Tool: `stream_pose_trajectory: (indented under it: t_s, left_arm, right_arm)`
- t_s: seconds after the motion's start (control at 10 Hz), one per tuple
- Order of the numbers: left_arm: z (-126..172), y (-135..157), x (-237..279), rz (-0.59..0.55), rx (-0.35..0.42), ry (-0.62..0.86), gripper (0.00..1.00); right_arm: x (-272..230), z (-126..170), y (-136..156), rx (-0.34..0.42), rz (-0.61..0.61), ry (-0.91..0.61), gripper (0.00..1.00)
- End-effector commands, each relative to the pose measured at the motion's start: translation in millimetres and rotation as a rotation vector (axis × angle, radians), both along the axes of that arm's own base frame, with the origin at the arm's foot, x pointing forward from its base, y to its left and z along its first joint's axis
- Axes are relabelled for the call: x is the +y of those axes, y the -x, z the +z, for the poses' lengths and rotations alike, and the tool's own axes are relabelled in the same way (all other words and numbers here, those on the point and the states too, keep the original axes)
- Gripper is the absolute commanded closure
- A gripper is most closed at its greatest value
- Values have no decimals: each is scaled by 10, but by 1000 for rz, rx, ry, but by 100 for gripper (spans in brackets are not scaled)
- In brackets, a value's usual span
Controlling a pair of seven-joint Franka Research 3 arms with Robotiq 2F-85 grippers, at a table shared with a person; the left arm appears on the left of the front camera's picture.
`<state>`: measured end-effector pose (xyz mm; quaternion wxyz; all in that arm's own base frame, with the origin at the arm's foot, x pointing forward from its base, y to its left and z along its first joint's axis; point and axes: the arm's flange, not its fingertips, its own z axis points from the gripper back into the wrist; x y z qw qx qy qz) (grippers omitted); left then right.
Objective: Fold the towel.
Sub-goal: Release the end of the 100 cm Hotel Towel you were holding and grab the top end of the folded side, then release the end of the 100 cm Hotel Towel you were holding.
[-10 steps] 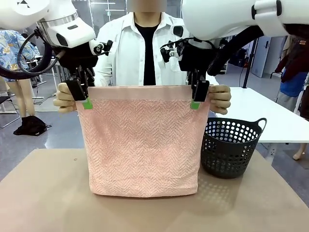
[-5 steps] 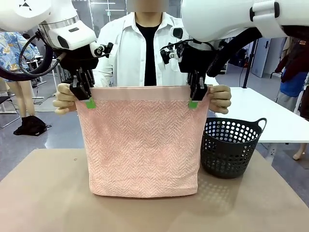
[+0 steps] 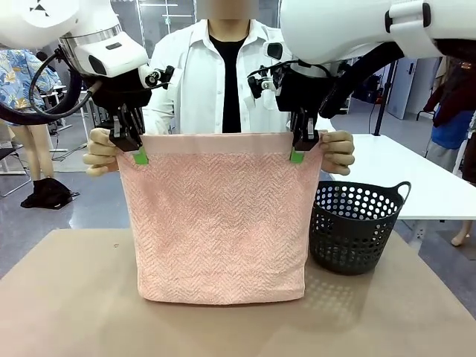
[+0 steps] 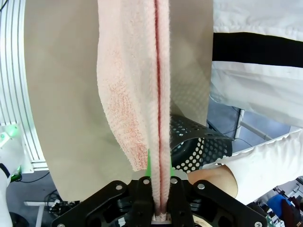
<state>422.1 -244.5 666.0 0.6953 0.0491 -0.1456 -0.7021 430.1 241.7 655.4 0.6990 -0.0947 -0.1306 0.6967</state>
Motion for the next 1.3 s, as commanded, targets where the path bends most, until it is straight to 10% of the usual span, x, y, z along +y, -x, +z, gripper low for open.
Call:
stream_pose_trajectory:
  t_s: [0.0,1.2]
  left_arm:
    - [11,10,-13,9,-5,-5,100]
    - [11,10,-13,9,-5,-5,100]
  right_arm:
    - [2,15,21,-4,2,1,100]
    - [2,15,21,-4,2,1,100]
